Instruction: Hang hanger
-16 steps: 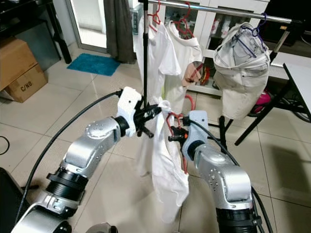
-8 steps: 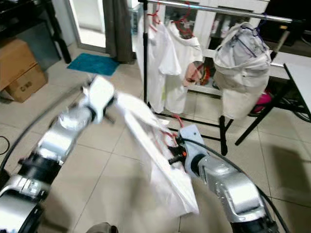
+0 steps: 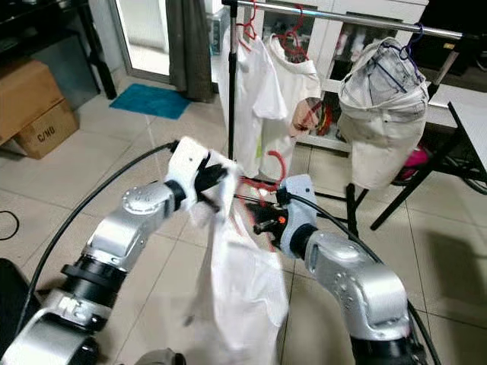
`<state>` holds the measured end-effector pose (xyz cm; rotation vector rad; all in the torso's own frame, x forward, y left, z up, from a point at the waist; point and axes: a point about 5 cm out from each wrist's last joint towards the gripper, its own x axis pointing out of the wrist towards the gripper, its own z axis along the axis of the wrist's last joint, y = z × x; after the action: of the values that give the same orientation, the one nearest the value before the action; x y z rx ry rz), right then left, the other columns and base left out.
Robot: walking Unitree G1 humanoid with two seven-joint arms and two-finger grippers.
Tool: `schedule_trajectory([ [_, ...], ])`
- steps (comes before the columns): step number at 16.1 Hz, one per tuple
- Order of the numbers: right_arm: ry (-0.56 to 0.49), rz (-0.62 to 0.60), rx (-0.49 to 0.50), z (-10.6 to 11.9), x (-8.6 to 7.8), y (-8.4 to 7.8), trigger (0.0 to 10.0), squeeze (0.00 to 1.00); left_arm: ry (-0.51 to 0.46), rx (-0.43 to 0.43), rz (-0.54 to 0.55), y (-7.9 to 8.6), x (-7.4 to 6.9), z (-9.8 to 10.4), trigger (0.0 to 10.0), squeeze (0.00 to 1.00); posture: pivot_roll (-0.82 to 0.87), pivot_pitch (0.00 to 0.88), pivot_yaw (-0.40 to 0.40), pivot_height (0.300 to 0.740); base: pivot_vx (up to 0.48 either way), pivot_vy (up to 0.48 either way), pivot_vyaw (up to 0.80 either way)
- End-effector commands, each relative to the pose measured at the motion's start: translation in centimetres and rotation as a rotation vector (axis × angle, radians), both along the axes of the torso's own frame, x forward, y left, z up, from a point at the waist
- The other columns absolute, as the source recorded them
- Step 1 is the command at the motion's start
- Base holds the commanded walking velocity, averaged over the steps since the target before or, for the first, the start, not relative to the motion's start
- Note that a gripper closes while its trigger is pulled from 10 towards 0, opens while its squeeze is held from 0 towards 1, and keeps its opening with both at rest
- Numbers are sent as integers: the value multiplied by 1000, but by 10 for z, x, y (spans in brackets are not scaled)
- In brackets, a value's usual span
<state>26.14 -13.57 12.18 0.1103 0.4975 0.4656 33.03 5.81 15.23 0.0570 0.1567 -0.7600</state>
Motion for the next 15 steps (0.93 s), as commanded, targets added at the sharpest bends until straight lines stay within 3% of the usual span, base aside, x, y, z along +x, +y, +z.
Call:
schedule_trajectory([
  [1,22,-34,-42,-5,2,-2,10000,0,-10,-54,-32,-4,-3,10,0,0,-37,0,-22,740,0,0,0],
  [2,25,-61,-50,-7,4,-4,10000,0,-11,-66,-39,-7,-4,12,0,0,-37,0,-22,740,0,0,0],
  [5,15,-47,-82,-6,7,-2,10000,0,-44,75,-6,4,0,6,0,0,-38,0,-20,740,0,0,0],
  [6,-9,-38,-75,-4,9,0,10000,0,-44,139,31,15,2,5,0,0,-37,0,-20,740,0,0,0],
  [9,-44,-8,-40,2,11,5,10000,0,-52,179,50,25,6,6,0,0,-33,0,-23,740,0,0,0],
  [10,-46,3,-35,3,11,6,10000,0,-70,176,38,23,6,7,4588,0,-32,0,-24,740,0,0,0],
  [11,-48,14,-30,4,11,8,10000,0,-68,132,4,18,6,9,10000,0,-31,0,-24,740,0,0,0],
  [12,-48,21,-28,3,11,9,10000,0,-64,83,-20,15,5,13,10000,996,-32,0,-23,740,0,0,0],
  [15,-39,14,-28,2,11,9,10000,0,-91,93,-18,17,8,20,10000,1000,-33,0,-17,740,0,0,0],
])
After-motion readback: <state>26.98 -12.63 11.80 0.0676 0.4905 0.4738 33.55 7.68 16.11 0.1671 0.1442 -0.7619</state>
